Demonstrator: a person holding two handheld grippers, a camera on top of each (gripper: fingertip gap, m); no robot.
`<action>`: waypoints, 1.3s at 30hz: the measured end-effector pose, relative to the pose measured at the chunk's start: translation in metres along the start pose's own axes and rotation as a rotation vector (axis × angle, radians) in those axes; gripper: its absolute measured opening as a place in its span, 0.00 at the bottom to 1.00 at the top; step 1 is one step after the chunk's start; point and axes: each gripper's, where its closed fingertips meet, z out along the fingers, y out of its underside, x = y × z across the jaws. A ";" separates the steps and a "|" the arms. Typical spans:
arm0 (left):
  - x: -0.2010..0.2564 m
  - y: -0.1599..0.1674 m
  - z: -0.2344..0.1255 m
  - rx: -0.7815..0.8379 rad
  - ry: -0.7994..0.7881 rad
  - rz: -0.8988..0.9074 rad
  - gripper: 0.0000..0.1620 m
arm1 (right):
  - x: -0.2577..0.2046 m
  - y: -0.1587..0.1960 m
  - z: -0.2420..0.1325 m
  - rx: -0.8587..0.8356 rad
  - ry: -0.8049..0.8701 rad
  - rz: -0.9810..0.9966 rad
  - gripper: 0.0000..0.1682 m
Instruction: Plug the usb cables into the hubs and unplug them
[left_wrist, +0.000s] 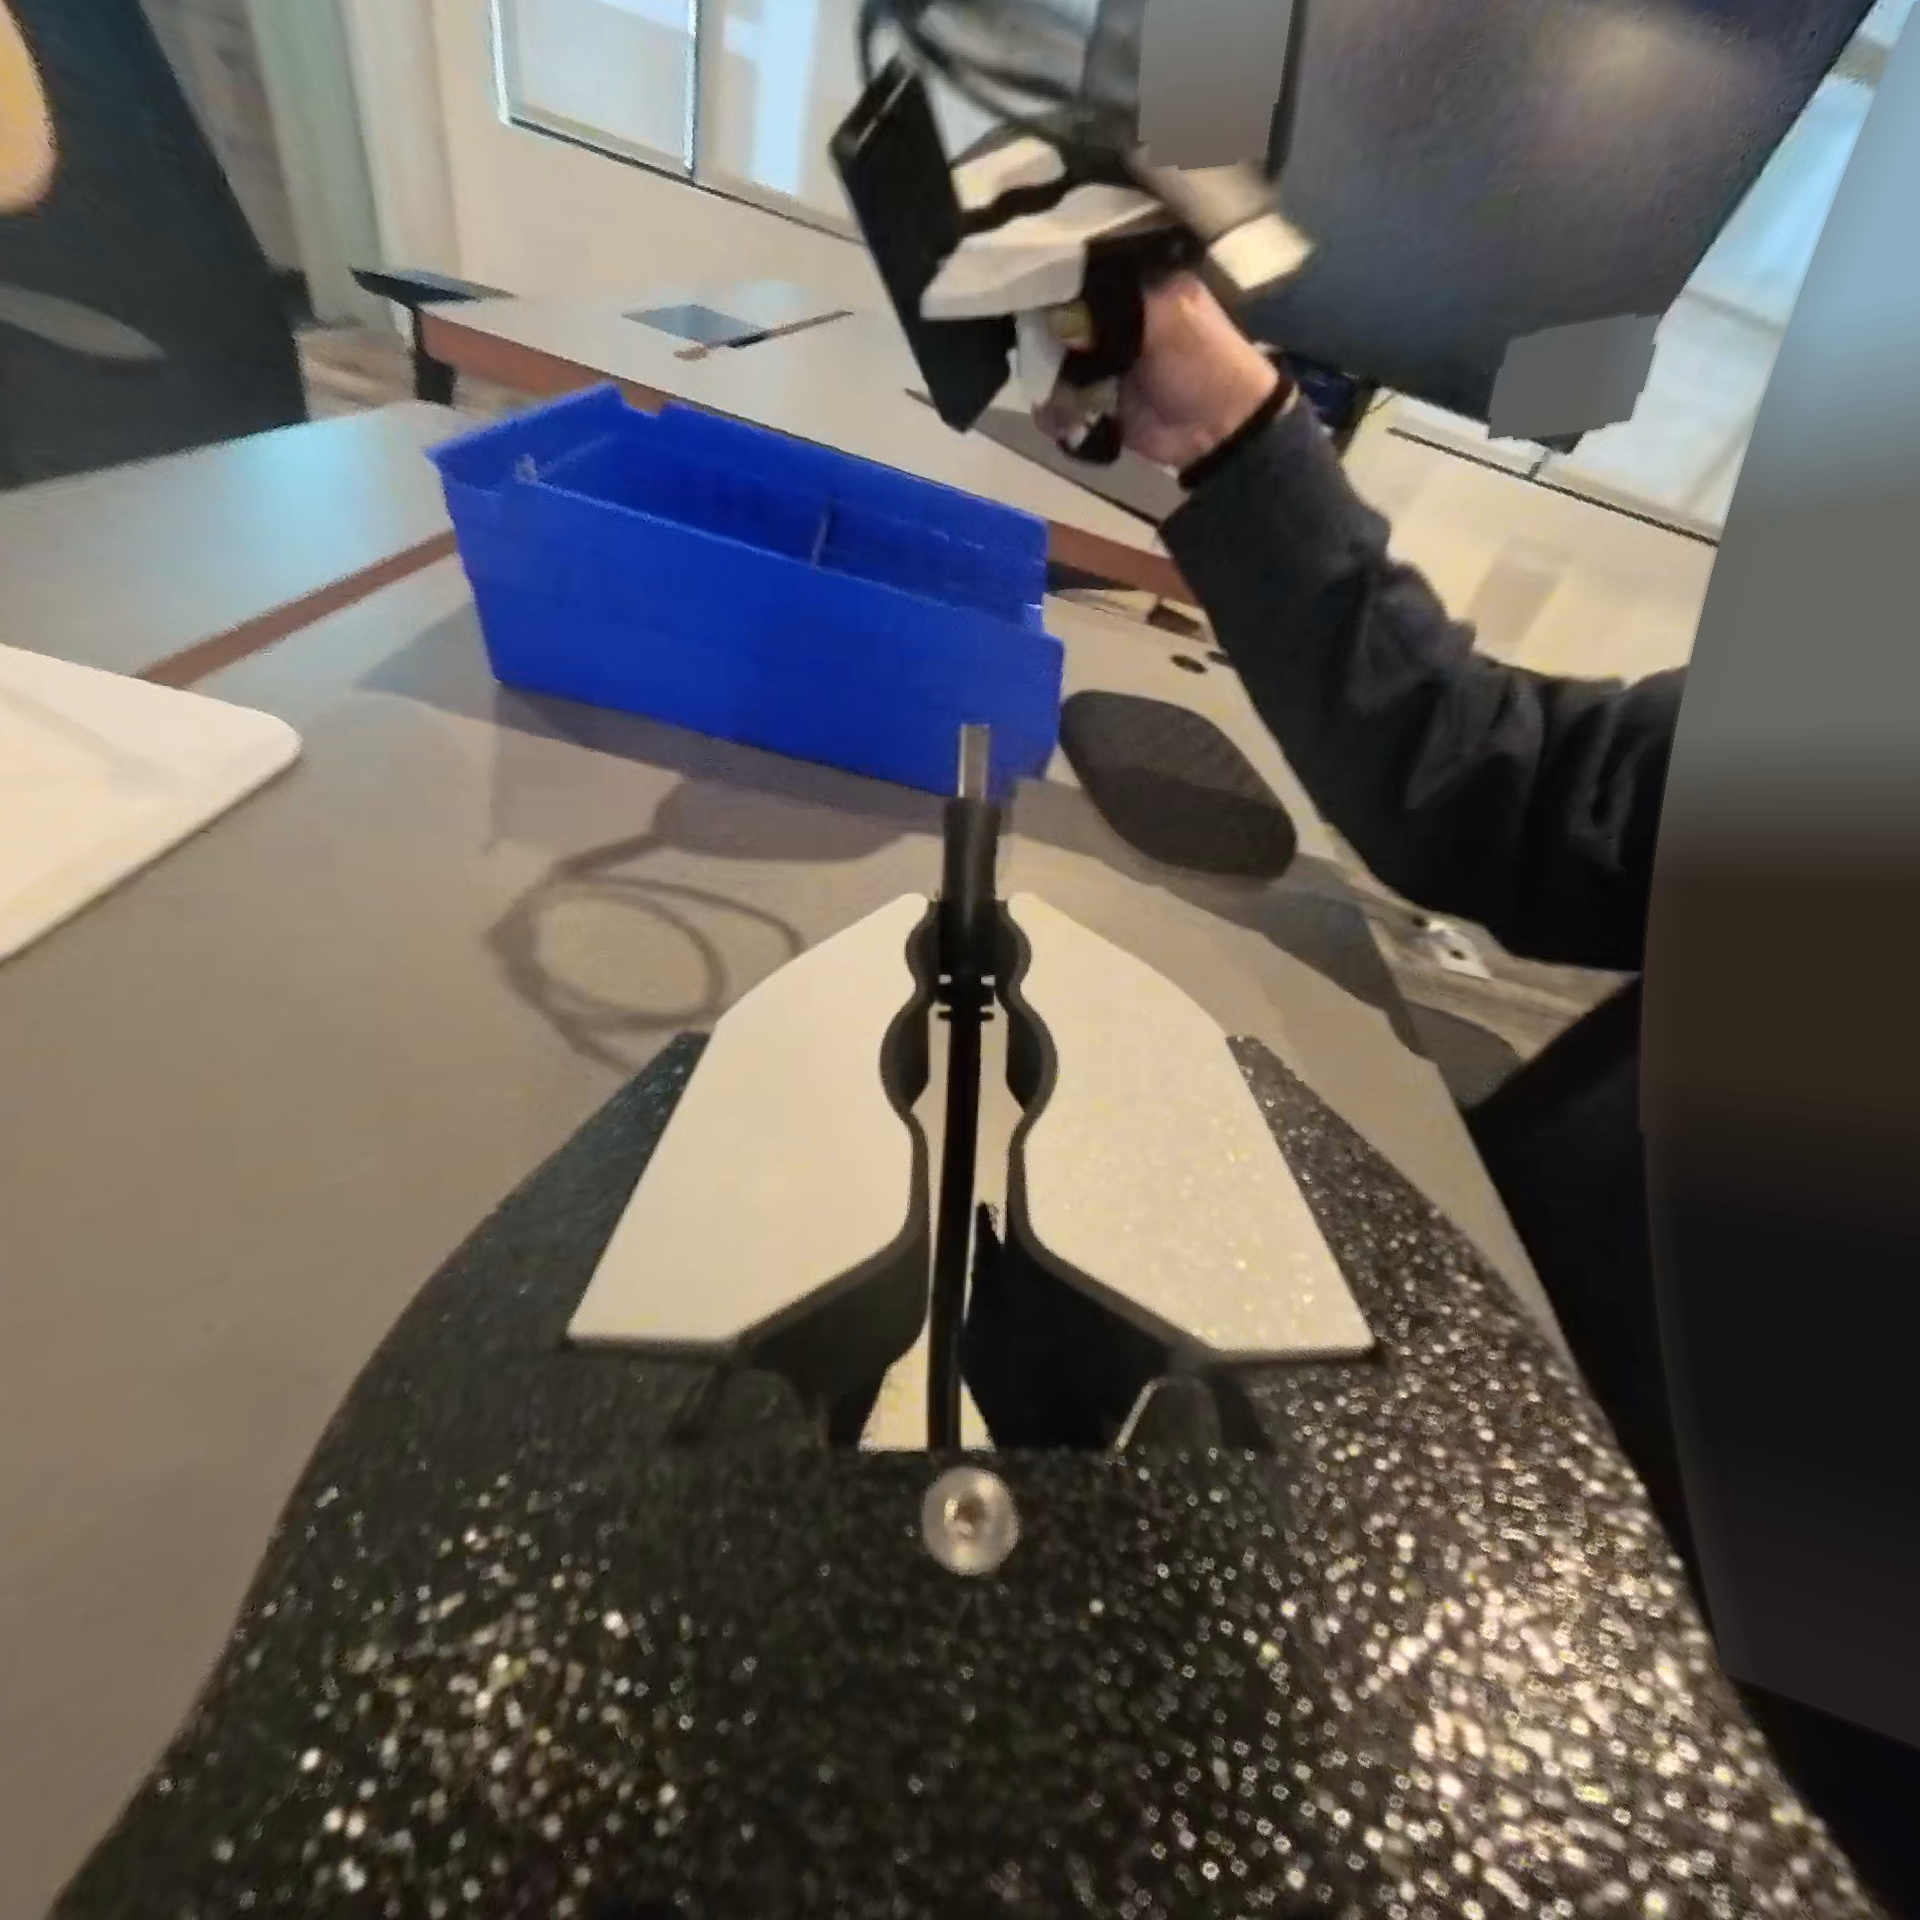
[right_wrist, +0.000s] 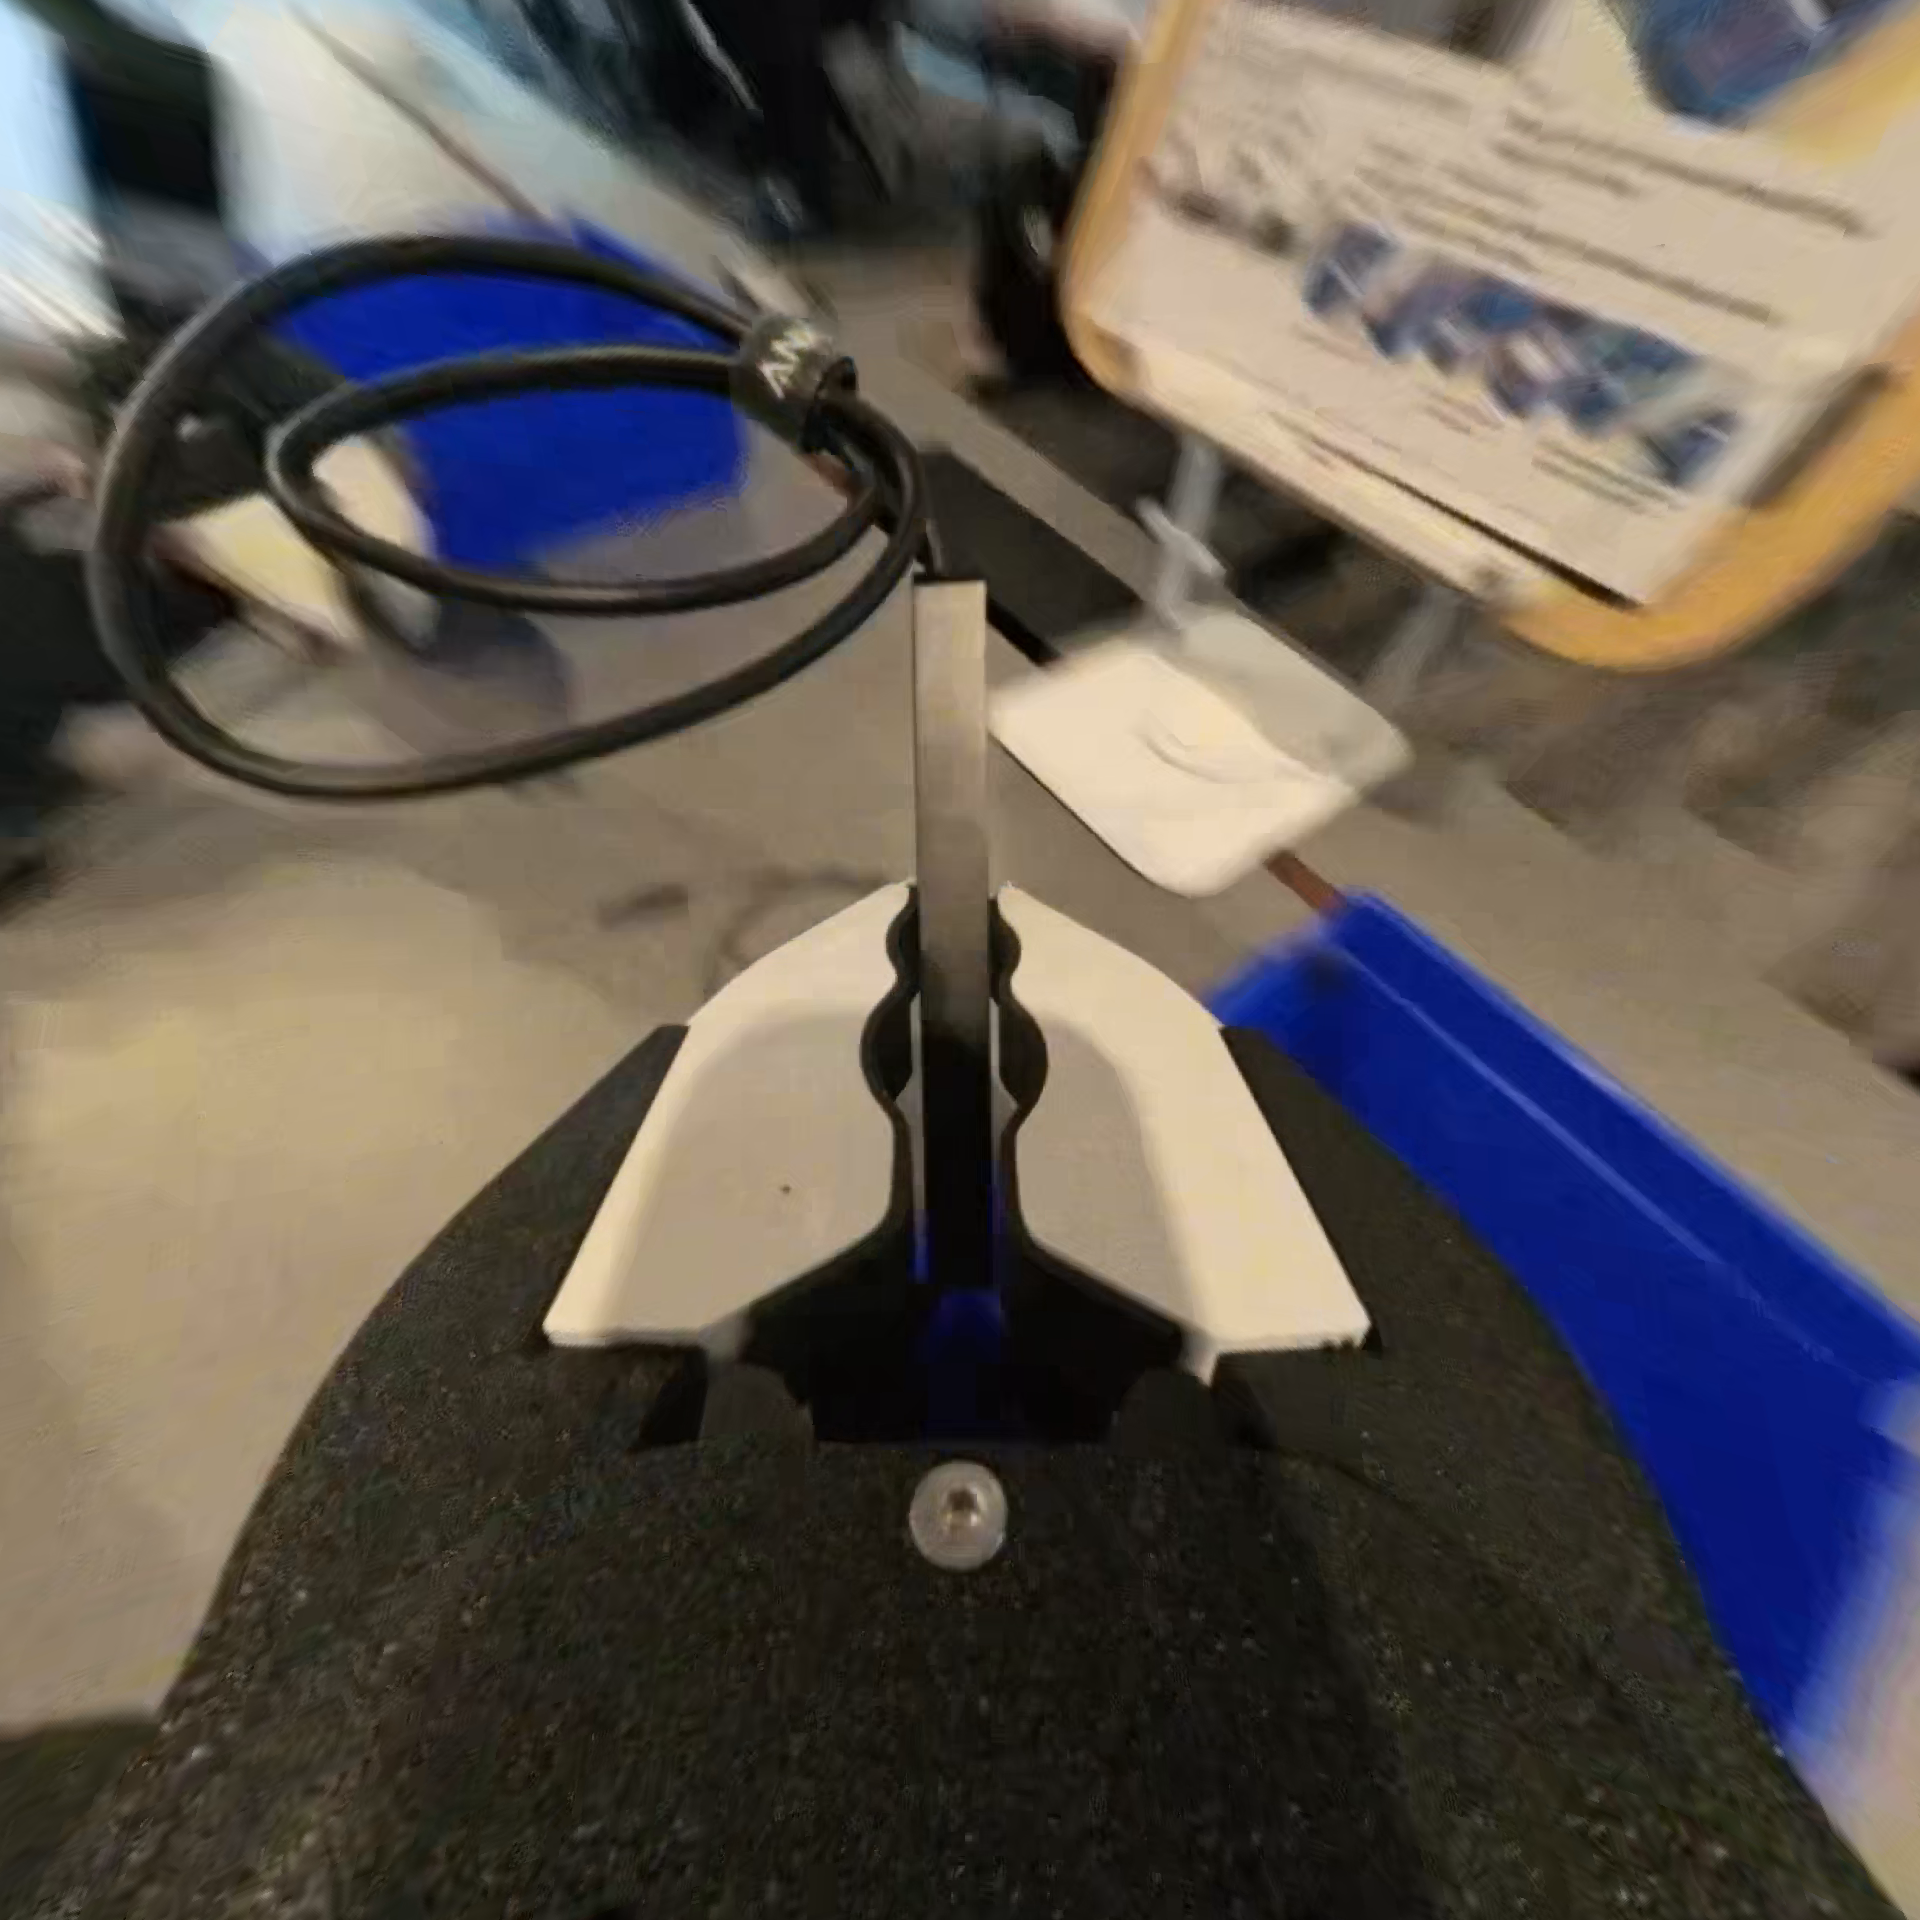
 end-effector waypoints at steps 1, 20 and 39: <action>-0.002 -0.005 0.001 0.009 -0.021 0.017 0.06 | 0.028 0.011 -0.008 -0.097 0.056 -0.039 0.07; -0.028 -0.038 0.008 0.098 -0.075 0.022 0.05 | 0.184 0.090 -0.030 -1.069 0.100 -0.647 0.07; -0.029 -0.058 0.018 0.275 -0.090 0.015 0.05 | 0.104 0.006 0.030 -0.435 0.079 0.061 0.41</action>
